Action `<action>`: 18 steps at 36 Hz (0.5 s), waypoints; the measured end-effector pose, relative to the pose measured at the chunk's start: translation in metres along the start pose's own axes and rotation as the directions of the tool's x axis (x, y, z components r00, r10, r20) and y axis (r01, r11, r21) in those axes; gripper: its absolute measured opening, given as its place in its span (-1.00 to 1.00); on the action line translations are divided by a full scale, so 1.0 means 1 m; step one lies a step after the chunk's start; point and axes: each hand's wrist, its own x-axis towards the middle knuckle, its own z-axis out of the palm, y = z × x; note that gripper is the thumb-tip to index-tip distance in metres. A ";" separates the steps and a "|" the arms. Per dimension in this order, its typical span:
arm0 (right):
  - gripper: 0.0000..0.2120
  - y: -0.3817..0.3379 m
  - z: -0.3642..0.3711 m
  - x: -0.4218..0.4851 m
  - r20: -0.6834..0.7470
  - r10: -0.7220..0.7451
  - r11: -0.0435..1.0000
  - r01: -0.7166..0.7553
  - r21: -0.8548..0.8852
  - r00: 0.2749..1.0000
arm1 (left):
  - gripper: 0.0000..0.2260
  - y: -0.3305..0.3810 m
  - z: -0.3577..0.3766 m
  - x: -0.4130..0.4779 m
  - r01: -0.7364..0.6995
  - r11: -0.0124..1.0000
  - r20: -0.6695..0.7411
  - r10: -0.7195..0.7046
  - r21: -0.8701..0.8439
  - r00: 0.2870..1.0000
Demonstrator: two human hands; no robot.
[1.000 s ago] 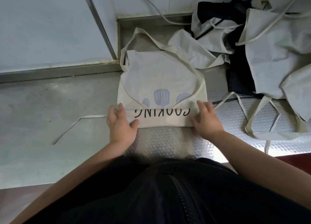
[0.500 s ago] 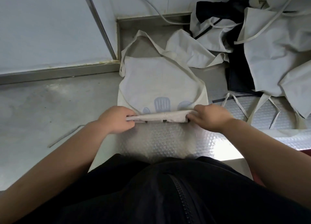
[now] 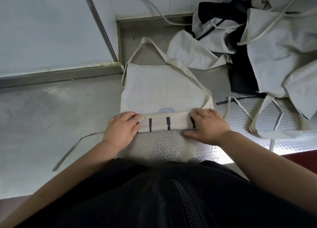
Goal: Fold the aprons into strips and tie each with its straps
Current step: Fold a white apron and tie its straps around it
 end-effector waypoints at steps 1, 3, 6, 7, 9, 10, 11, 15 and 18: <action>-0.27 0.000 0.001 0.000 0.036 -0.001 1.000 0.001 -0.008 0.999 | -0.51 -0.001 -0.001 -0.001 -0.001 0.999 0.074 -0.002 0.037 0.997; -0.34 0.001 -0.001 0.001 0.034 -0.003 1.000 0.002 0.007 0.999 | -0.38 -0.002 -0.004 -0.002 -0.016 0.994 0.141 0.000 0.113 0.990; -0.62 0.004 -0.010 0.005 -0.045 0.009 0.999 -0.007 0.045 0.999 | -0.46 0.000 -0.013 0.006 0.029 0.996 0.168 -0.042 0.079 0.985; -0.65 0.004 -0.014 0.005 -0.046 0.025 0.998 -0.022 0.067 0.999 | -0.50 0.001 -0.018 0.011 0.059 0.998 0.167 -0.063 0.034 0.984; -0.69 0.008 -0.019 0.003 -0.022 0.049 0.993 -0.046 0.106 0.999 | -0.60 0.000 -0.027 0.018 0.186 0.974 0.202 -0.158 -0.130 0.967; -0.69 0.010 -0.022 0.002 -0.004 0.058 0.992 -0.057 0.115 0.998 | -0.65 -0.003 -0.030 0.021 0.256 0.945 0.242 -0.204 -0.206 0.948; -0.67 0.014 -0.023 0.002 0.019 0.076 0.989 -0.077 0.122 0.997 | -0.70 -0.006 -0.031 0.023 0.305 0.916 0.277 -0.232 -0.259 0.932; -0.56 0.020 -0.020 0.007 0.096 0.153 0.976 -0.165 0.140 0.984 | -0.78 -0.012 -0.030 0.026 0.405 0.850 0.389 -0.267 -0.336 0.882; -0.57 0.013 -0.022 0.007 0.047 0.157 0.987 -0.158 0.008 0.986 | -0.75 -0.012 -0.023 0.024 0.455 0.801 0.388 -0.305 -0.390 0.870</action>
